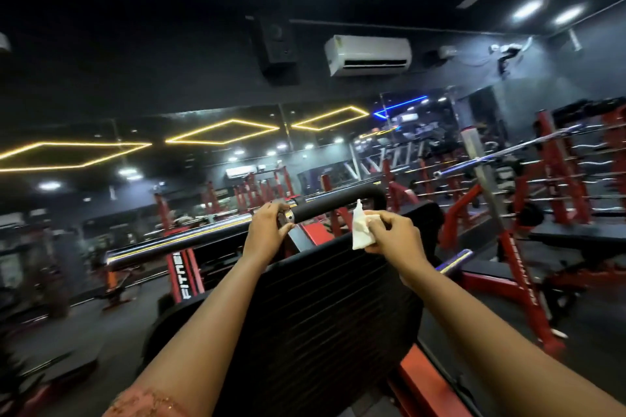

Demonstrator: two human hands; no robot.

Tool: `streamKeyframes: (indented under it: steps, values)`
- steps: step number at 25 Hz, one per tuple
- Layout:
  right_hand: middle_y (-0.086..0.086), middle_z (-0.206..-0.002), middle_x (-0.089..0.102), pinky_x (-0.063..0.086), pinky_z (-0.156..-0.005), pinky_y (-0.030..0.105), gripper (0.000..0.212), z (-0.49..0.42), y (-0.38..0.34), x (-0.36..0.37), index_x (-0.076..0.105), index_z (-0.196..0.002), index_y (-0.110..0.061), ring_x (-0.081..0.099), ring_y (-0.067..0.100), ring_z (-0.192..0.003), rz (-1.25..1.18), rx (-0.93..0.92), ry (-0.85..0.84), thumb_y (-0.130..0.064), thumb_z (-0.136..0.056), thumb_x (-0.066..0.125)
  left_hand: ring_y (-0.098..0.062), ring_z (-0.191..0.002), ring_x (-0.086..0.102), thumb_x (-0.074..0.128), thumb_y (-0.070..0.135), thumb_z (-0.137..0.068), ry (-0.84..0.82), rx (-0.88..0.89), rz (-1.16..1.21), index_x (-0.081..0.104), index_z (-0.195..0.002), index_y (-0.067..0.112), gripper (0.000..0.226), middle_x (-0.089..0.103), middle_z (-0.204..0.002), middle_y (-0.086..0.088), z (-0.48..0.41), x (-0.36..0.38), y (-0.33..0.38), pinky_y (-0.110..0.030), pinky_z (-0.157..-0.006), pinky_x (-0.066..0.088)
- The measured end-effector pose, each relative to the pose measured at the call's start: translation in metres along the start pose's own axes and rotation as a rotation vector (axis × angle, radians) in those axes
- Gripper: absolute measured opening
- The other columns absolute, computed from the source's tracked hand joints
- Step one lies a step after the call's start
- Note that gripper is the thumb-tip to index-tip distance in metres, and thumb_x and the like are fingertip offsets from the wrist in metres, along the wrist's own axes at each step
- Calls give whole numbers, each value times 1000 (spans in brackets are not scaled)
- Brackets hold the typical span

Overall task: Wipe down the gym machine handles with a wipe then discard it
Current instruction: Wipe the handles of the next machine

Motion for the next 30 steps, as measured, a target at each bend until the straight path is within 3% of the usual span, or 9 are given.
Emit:
streamKeyframes:
  steps: [6, 8, 12, 14, 17, 21, 26, 28, 30]
  values:
    - [18, -116, 57, 56, -53, 23, 29, -47, 20, -1, 55, -120, 0, 62, 23, -86, -445, 392, -157, -4, -92, 44, -17, -101, 57, 74, 6, -74, 83, -112, 50, 63, -106, 6, 34, 64, -110, -7, 4, 6, 9, -19, -84, 36]
    - [16, -113, 60, 55, -53, 23, 29, -52, 20, 6, 57, -119, -3, 62, 23, -88, -474, 396, -204, -9, -91, 51, -10, -99, 54, 75, 8, -74, 92, -167, 101, 64, -106, 9, 34, 64, -110, -3, 4, 4, 12, -17, -85, 36]
    - [0, -70, 64, 40, -51, 20, 18, -58, -3, 20, 71, -97, -18, 57, 13, -69, 191, -159, -140, -22, -86, 57, -10, -105, 56, 75, 13, -75, 71, -231, 239, 65, -109, 20, 37, 63, -111, 4, 4, 2, 8, -28, -95, 44]
    - [1, -79, 70, 40, -54, 19, 21, -62, -16, 32, 70, -104, -18, 57, 12, -68, 331, -372, -78, -25, -87, 59, -8, -108, 55, 73, 16, -77, 49, -189, 216, 63, -115, 23, 40, 61, -112, 9, 5, 2, 4, -27, -97, 43]
    - [3, -101, 70, 41, -74, 18, 27, -69, -18, 53, 65, -114, -15, 58, 16, -89, 395, -613, -28, -16, -88, 58, 0, -105, 51, 70, 20, -81, 92, -85, 109, 62, -119, 20, 38, 58, -112, 13, 10, 5, 4, -1, -87, 34]
    - [12, -97, 70, 48, -68, 25, 29, -65, 8, 93, 64, -110, -2, 61, 27, -86, 519, -865, -69, 3, -82, 59, 3, -102, 55, 72, 19, -79, 160, -70, 174, 65, -115, 17, 37, 62, -109, 14, 13, 12, -7, 4, -84, 34]
    - [4, -113, 67, 54, -67, 23, 46, -72, 46, 102, 62, -116, -4, 51, 18, -90, 770, -1157, -54, 1, -71, 53, -7, -100, 64, 75, 12, -75, 194, -115, 373, 66, -112, 12, 38, 67, -106, 5, 10, 21, -19, -18, -91, 49]
    - [4, -110, 69, 55, -69, 24, 45, -88, 49, 86, 64, -113, -4, 47, 18, -90, 853, -1171, 2, 2, -72, 47, -6, -100, 65, 75, 11, -75, 168, -97, 434, 67, -110, 17, 36, 69, -106, 3, 10, 21, -20, -22, -93, 50]
    - [6, -105, 70, 58, -63, 27, 48, -104, 52, 64, 65, -110, -1, 50, 21, -88, 880, -1035, 41, 12, -64, 63, -7, -100, 65, 74, 11, -75, 152, -87, 477, 66, -106, 25, 35, 70, -106, 2, 10, 19, -21, -25, -94, 50]
Point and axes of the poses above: each hand's wrist, its own z-axis away from the middle knuckle, its own x-axis out of the palm, y = z × x, the point moved 1 cm from there along -z, towards the middle knuckle
